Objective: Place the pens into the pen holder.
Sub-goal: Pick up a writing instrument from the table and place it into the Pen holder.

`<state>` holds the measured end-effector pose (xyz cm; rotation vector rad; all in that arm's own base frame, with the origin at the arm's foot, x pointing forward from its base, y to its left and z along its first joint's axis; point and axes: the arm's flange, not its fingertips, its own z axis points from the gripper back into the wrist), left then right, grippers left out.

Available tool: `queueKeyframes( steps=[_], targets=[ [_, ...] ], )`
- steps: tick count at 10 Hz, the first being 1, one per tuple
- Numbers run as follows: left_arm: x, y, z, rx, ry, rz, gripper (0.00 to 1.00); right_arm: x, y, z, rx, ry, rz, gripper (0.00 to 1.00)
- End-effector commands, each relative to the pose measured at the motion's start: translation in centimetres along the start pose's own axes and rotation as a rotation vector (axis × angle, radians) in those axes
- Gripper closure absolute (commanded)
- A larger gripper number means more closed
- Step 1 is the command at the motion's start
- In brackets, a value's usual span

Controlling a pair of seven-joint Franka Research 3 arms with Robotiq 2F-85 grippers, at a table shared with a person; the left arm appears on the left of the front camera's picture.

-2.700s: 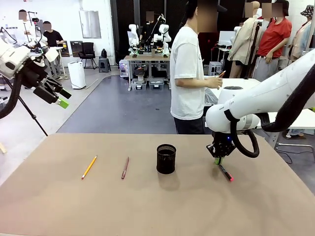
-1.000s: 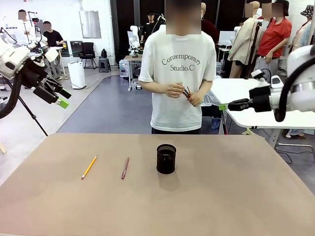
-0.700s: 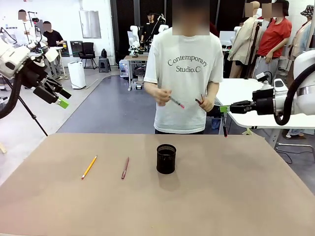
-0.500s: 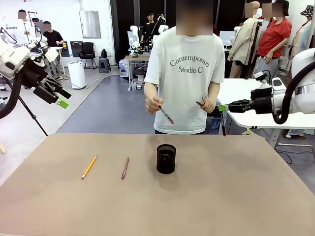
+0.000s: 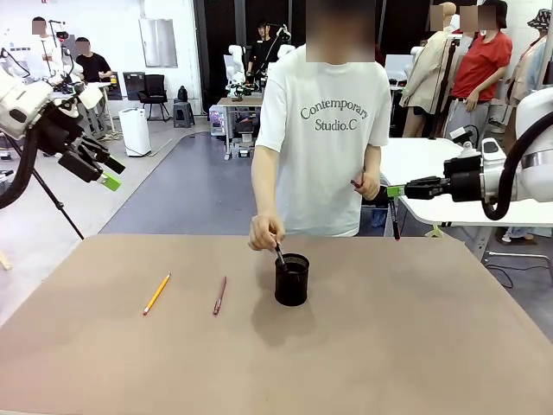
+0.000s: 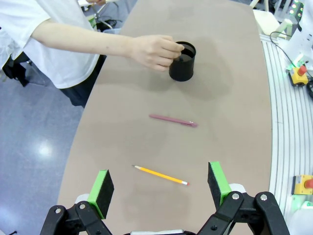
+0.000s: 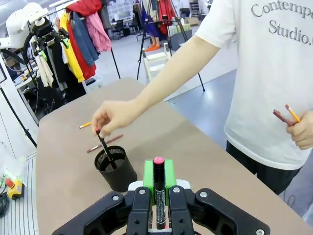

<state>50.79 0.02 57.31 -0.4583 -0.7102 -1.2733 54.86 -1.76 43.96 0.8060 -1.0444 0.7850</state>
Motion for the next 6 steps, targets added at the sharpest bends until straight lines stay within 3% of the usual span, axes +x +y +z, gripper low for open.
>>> queueKeyframes(
  steps=[1, 6],
  targets=[
    [0.0, 0.0, 0.1, -0.005, -0.004, -0.001, 0.00, 0.4, -0.2, 2.1, 0.026, -0.039, 0.053, 1.00],
    [0.0, 0.0, 0.1, -0.005, -0.004, -0.001, 0.00, 1.0, -0.4, 9.9, 0.048, -0.147, 0.091, 1.00]
  ],
)
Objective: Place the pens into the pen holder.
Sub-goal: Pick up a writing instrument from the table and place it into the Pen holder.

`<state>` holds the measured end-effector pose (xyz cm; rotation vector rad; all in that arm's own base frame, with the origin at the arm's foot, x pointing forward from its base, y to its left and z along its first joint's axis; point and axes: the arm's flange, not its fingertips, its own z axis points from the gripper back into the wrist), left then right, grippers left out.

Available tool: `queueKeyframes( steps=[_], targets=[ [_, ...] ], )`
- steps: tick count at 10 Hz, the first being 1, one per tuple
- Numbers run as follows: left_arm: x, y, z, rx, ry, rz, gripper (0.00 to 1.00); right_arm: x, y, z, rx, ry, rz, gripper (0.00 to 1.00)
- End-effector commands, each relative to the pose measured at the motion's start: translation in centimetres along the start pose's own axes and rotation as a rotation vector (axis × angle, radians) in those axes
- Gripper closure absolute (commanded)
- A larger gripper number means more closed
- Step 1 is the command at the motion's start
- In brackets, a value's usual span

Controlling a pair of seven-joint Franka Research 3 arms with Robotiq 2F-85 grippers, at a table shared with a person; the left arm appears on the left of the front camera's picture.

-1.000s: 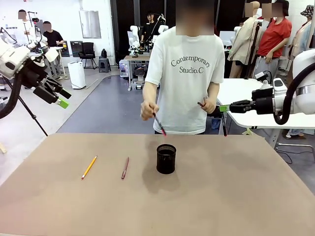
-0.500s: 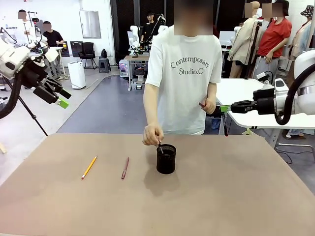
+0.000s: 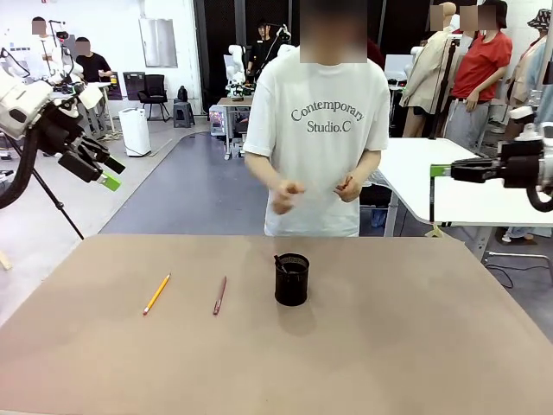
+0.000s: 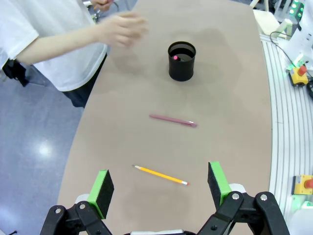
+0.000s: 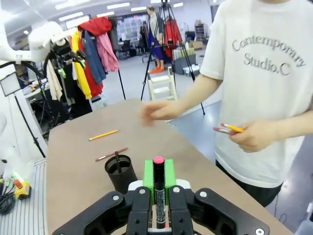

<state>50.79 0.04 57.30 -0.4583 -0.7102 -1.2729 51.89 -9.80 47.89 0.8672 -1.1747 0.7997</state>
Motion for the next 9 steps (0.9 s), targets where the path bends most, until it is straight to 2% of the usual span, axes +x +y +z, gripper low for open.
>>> queueKeyframes(
  steps=[1, 3, 4, 9],
  targets=[
    [0.06, -0.04, 0.08, -0.005, -0.004, -0.002, 0.00, -0.37, 0.39, 1.59, 0.018, -0.038, 0.050, 1.00],
    [0.06, -0.04, 0.08, -0.005, -0.004, -0.002, 0.00, -0.57, 0.40, 2.00, -0.002, -0.079, 0.086, 1.00],
    [0.06, -0.04, 0.08, -0.005, -0.004, -0.002, 0.00, -0.05, -0.11, 2.13, 0.003, -0.029, 0.017, 1.00],
    [0.06, -0.04, 0.08, -0.005, -0.004, -0.002, 0.00, -0.05, -0.11, 2.13, 0.003, -0.029, 0.017, 1.00]
  ],
)
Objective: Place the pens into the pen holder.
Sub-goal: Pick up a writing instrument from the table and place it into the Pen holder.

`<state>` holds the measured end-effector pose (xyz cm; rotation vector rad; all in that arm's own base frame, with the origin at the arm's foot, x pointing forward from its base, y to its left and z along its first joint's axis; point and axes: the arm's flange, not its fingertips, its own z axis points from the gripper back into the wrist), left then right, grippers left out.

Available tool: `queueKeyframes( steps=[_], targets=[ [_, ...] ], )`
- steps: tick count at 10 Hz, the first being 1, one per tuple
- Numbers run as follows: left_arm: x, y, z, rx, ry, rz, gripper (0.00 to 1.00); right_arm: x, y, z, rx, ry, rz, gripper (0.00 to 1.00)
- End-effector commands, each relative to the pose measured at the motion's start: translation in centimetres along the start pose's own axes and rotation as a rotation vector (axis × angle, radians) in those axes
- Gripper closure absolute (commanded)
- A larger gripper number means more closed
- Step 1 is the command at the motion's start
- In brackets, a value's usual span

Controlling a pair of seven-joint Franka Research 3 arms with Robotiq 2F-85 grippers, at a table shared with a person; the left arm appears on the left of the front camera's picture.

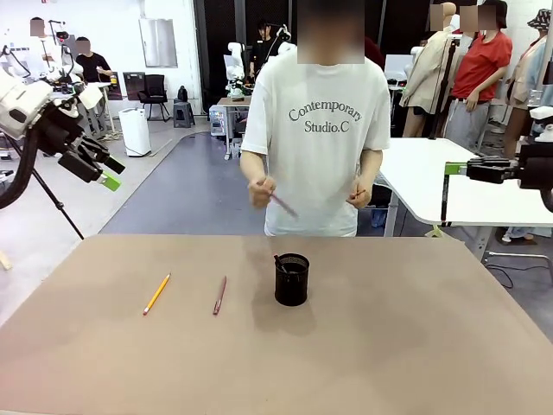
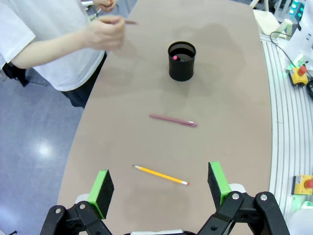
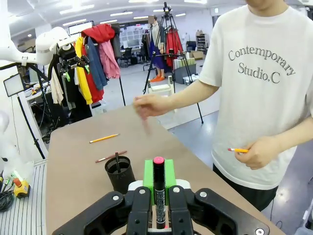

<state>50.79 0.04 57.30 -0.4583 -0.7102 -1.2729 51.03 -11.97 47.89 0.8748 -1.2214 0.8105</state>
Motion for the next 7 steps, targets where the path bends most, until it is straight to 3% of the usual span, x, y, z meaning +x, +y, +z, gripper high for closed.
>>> queueKeyframes(
  steps=[1, 7],
  targets=[
    [0.06, -0.04, 0.08, -0.005, -0.004, -0.002, 0.00, 0.29, 0.09, -0.19, -0.001, 0.009, -0.011, 1.00],
    [0.06, -0.04, 0.08, -0.005, -0.004, -0.002, 0.00, 0.29, 0.09, -0.19, -0.001, 0.009, -0.011, 1.00]
  ],
)
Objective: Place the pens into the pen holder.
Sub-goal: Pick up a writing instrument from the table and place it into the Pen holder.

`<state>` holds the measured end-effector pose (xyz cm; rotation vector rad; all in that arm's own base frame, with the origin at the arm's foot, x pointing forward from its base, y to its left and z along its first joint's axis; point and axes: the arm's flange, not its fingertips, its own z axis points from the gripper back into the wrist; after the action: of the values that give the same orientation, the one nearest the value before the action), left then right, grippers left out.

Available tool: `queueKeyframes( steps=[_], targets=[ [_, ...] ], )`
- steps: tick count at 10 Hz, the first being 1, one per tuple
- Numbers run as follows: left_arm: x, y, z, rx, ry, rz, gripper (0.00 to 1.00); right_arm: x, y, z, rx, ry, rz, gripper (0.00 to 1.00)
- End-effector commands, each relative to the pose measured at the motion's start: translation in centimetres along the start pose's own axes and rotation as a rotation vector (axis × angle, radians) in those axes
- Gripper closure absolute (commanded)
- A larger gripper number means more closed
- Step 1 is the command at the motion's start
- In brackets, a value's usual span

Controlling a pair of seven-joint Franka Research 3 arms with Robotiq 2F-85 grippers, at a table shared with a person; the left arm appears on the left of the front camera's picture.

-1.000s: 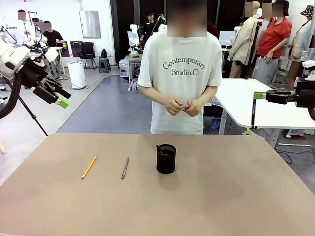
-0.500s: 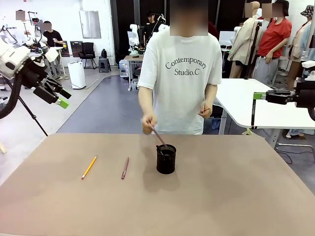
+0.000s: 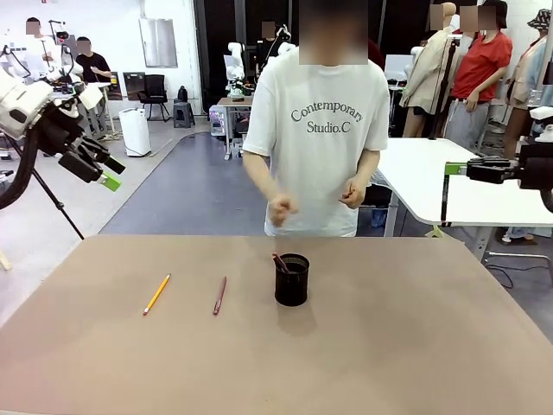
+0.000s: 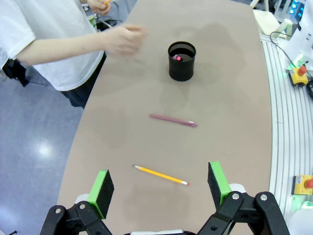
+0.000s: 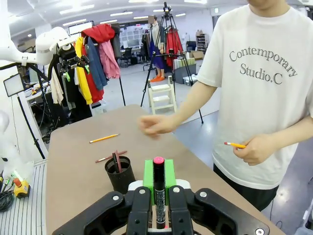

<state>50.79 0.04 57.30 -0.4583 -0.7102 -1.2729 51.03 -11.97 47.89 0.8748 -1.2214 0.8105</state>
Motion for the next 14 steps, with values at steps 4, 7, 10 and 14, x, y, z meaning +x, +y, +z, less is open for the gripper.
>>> queueKeyframes(
  steps=[4, 7, 10, 14],
  targets=[
    [0.06, -0.04, 0.08, -0.005, -0.004, -0.002, 0.00, 0.29, 0.09, -0.19, -0.001, 0.009, -0.011, 1.00],
    [0.06, -0.04, 0.08, -0.005, -0.004, -0.002, 0.00, 0.29, 0.09, -0.19, -0.001, 0.009, -0.011, 1.00],
    [0.06, -0.04, 0.08, -0.005, -0.004, -0.002, 0.00, 0.29, 0.09, -0.19, -0.001, 0.009, -0.011, 1.00],
    [0.06, -0.04, 0.08, -0.005, -0.004, -0.002, 0.00, 0.29, 0.09, -0.19, -0.001, 0.009, -0.011, 1.00]
  ],
)
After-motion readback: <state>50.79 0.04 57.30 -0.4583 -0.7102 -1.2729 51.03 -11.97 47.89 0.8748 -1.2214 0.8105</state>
